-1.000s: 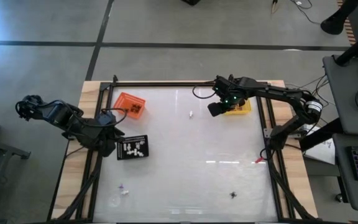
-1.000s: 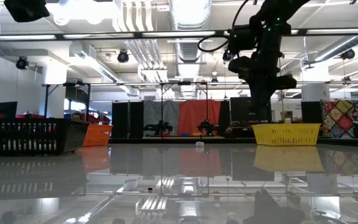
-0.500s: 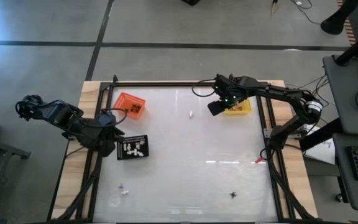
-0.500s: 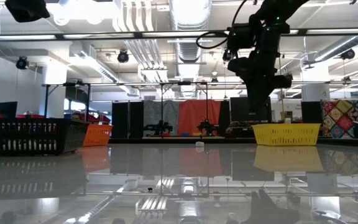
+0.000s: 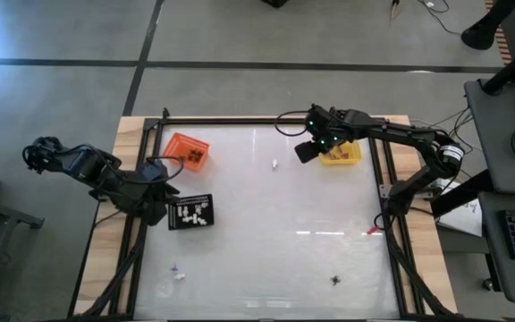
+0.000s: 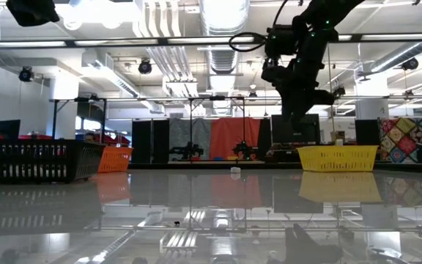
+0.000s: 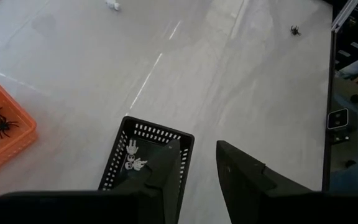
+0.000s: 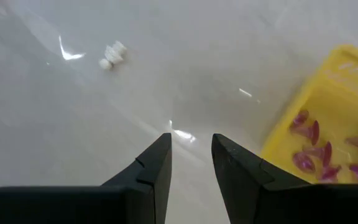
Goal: Sort Halloween decoration
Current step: Put the black spider toy into the orange bin
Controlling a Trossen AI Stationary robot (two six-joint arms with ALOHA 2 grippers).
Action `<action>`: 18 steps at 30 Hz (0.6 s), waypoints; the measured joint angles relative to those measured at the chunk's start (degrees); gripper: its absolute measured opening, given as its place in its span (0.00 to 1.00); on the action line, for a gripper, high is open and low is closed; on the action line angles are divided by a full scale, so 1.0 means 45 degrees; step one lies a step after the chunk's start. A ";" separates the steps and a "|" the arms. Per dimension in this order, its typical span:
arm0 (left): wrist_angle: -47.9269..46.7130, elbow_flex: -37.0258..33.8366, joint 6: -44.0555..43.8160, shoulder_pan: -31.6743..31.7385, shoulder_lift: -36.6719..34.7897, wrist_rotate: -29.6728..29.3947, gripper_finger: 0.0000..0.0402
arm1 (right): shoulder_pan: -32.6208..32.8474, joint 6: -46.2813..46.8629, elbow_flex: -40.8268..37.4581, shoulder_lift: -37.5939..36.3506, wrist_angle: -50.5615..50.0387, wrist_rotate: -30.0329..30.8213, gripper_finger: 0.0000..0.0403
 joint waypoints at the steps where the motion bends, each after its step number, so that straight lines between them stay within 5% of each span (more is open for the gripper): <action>1: 0.0000 0.0000 -0.0003 0.0003 0.0046 0.0000 0.22 | 0.0000 0.0002 -0.0005 0.0000 0.0216 0.0005 0.27; 7: 0.0040 0.0000 -0.0005 0.0001 0.0531 0.0005 0.22 | 0.0005 -0.0379 -0.0002 0.0000 0.0449 -0.0760 0.27; 18: 0.0026 0.0000 0.0106 -0.0002 0.1179 0.0029 0.22 | 0.1264 -0.1111 0.0136 -0.0097 -0.2411 -0.2864 0.25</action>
